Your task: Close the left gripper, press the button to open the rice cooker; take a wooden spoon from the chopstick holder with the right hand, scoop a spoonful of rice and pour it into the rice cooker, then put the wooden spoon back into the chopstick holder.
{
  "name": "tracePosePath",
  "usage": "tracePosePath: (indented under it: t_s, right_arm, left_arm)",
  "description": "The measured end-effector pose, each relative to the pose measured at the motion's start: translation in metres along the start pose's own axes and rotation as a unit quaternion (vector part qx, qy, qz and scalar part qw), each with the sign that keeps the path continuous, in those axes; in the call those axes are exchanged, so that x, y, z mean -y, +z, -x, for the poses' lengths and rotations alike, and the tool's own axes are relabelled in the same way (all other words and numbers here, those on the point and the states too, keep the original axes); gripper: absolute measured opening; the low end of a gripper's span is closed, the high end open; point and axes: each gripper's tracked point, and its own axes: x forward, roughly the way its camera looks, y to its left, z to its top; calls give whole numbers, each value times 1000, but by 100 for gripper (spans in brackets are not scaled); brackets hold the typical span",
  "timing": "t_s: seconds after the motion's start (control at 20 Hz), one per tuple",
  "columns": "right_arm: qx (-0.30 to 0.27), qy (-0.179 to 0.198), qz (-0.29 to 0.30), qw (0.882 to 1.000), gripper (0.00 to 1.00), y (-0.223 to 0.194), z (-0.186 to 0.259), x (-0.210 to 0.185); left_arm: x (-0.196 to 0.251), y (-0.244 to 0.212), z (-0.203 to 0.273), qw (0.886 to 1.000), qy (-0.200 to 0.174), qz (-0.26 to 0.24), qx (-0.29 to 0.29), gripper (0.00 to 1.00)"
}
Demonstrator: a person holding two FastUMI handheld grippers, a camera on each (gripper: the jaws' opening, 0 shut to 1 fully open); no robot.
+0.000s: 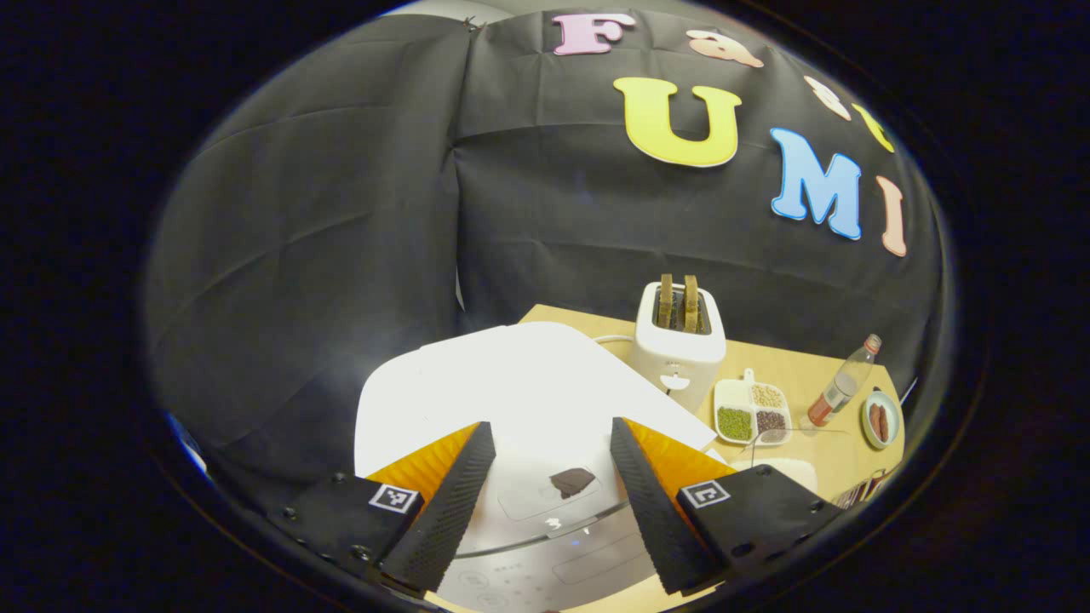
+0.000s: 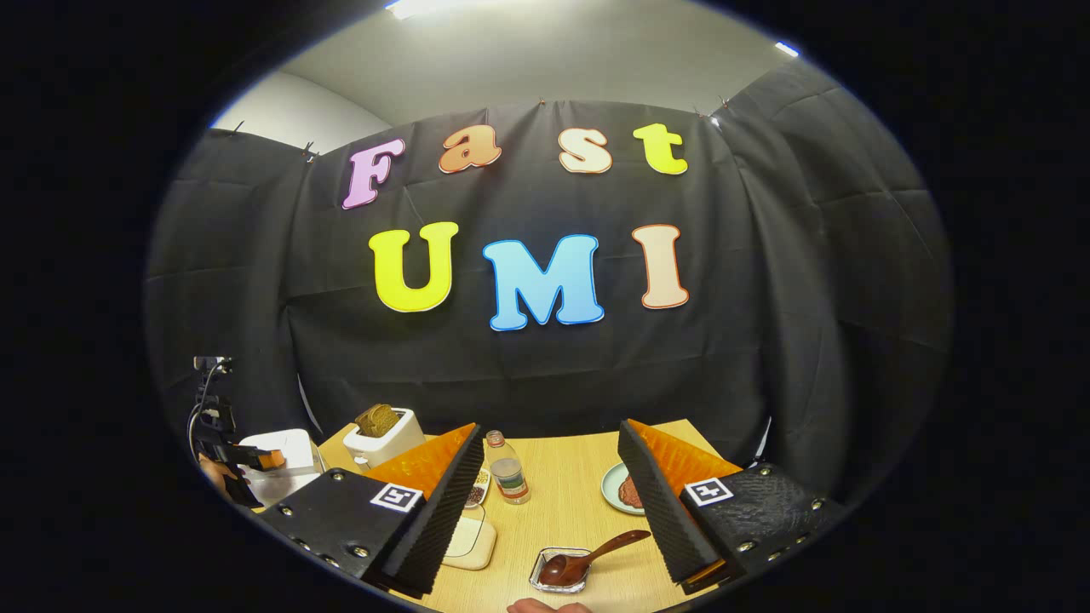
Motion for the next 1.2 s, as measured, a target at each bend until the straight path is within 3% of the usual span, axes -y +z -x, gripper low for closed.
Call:
tracePosePath:
  t_s: [0.15,0.4,0.95,1.05,1.2]
  right_arm:
    - [-4,1,2,1000,96,-3,0,-3]
    - [-2,2,0,1000,96,-2,1,-6]
    - [1,6,-5,1000,96,1,7,-3]
    - [3,2,-5,1000,96,3,9,5]
    - [5,-3,-7,1000,96,4,11,13]
  left_arm:
    - [0,0,0,1000,-1,0,-1,100]
    - [1,-8,4,1000,1,2,-20,93]
    - [0,-5,1,1000,-1,-5,-18,97]
    - [9,-4,3,1000,-14,15,-19,92]
    - [10,14,4,1000,-12,-7,23,96]
